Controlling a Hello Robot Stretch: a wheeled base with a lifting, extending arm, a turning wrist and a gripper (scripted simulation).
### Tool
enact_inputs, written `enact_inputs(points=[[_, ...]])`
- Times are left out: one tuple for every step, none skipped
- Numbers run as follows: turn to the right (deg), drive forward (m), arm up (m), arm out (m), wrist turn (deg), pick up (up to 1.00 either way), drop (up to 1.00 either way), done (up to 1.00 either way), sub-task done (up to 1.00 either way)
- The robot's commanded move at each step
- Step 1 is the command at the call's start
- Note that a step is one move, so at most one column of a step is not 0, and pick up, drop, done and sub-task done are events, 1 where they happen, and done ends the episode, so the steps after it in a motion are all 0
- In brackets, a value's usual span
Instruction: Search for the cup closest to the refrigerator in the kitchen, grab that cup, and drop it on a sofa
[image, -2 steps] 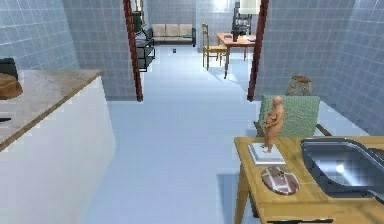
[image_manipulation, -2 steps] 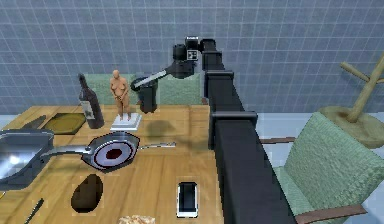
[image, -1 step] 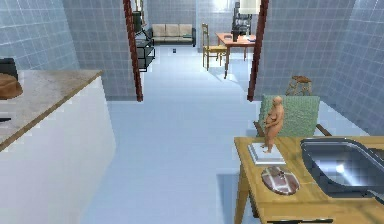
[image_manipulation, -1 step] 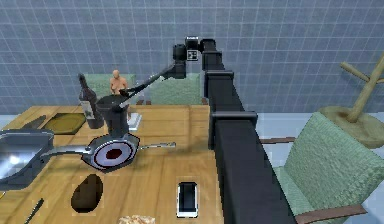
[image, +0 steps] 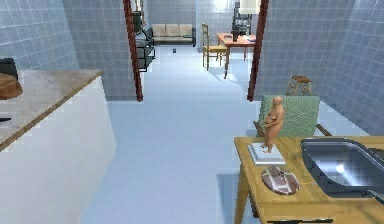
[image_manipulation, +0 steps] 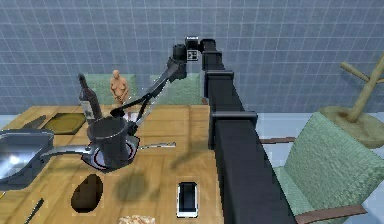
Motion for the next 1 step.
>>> enact_inputs(points=[[0.0,0.0,0.0,-0.48,0.0,0.0,0.0,0.0,0.0]])
